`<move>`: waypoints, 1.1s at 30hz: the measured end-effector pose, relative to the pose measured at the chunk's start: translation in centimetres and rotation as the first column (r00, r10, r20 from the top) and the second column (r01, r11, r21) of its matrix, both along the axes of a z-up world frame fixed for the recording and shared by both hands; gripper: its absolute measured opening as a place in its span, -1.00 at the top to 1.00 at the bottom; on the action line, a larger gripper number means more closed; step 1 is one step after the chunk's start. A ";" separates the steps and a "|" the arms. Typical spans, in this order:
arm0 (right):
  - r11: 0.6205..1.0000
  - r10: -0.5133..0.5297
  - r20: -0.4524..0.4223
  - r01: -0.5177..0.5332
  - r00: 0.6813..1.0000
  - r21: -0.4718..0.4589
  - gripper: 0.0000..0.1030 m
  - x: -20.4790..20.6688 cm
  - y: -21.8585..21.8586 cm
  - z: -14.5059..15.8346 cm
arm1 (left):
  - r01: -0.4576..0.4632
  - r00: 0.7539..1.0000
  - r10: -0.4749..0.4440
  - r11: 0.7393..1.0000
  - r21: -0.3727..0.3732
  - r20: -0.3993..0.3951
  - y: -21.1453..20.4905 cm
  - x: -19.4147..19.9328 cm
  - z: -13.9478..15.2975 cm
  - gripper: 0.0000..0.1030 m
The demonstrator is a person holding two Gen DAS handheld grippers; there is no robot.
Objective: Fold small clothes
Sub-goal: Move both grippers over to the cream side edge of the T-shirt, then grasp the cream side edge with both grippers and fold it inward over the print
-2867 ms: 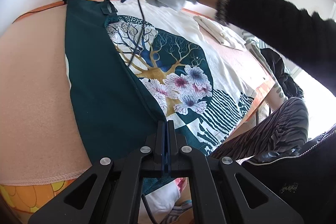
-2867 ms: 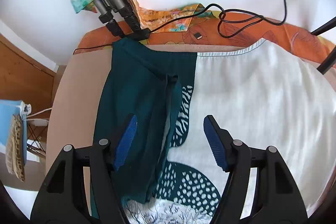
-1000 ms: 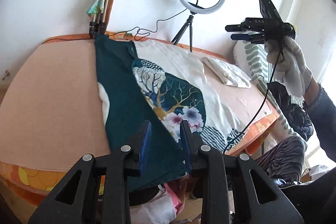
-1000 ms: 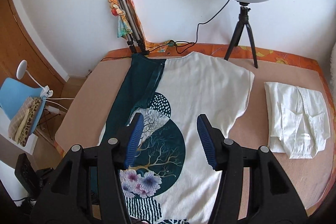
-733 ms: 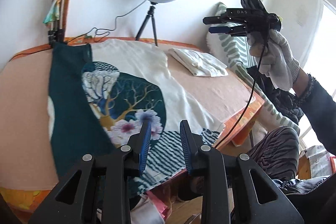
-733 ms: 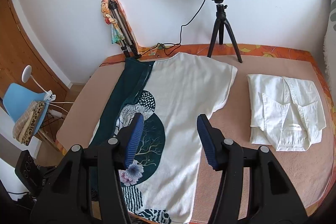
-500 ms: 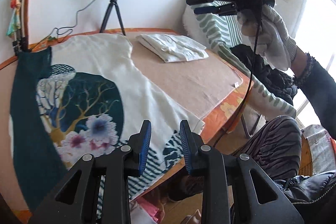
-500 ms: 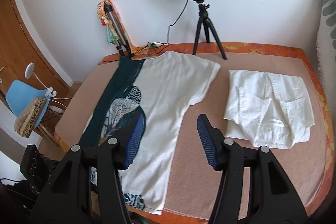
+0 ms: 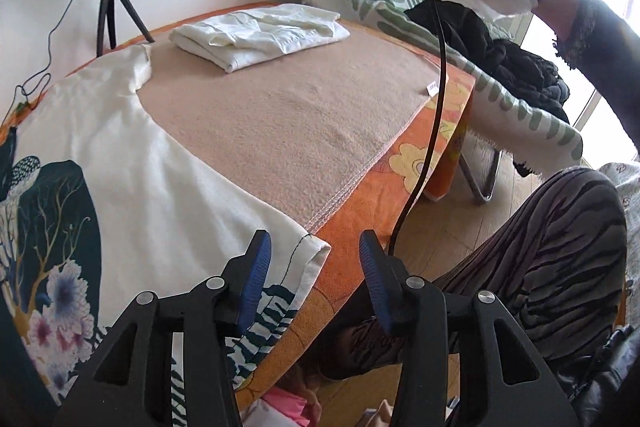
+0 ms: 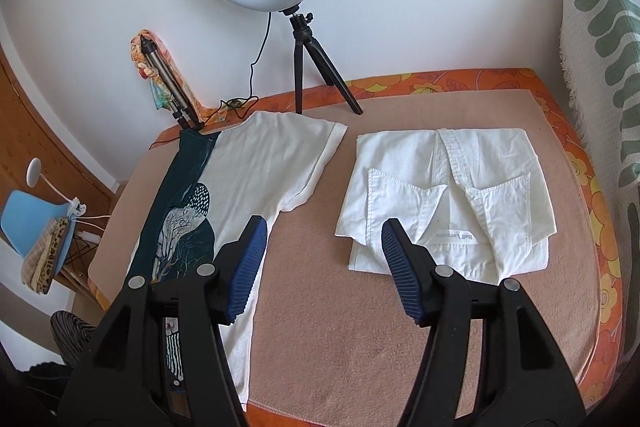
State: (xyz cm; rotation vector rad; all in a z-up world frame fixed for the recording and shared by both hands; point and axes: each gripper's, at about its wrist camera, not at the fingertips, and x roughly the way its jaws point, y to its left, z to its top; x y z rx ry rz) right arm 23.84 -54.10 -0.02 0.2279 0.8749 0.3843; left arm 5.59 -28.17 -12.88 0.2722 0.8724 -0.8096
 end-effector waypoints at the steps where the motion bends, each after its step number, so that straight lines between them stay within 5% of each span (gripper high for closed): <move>1: 1.000 0.001 -0.002 -0.001 1.000 0.003 -0.22 0.4 0.0 -0.2 | -0.001 1.000 0.001 1.000 0.015 0.003 -0.1 0.1 -0.2 0.14; 8: 1.000 0.019 -0.010 -0.019 1.000 0.018 -0.22 2.8 0.8 -1.1 | 0.009 0.999 -0.014 0.995 0.097 0.046 -1.1 0.0 -1.3 0.19; 12: 1.000 0.018 -0.023 -0.018 1.000 0.015 -0.22 4.2 1.5 -1.6 | 0.017 0.996 -0.025 0.996 0.090 0.083 -1.4 0.3 -1.3 0.80; 22: 0.993 0.021 -0.107 -0.008 0.994 0.114 -0.22 11.0 4.8 -4.1 | -0.102 0.994 0.094 0.976 -0.190 -0.052 2.9 2.3 1.6 0.93; 27: 0.992 0.020 -0.183 0.003 0.983 0.125 -0.22 14.7 8.0 -7.1 | -0.154 0.988 0.145 0.956 -0.248 -0.052 5.4 2.6 3.4 0.93; 33: 0.999 -0.001 -0.294 0.012 0.956 0.036 -0.22 17.9 11.8 -11.0 | -0.174 0.984 0.158 0.944 -0.279 -0.079 6.4 2.8 3.3 0.93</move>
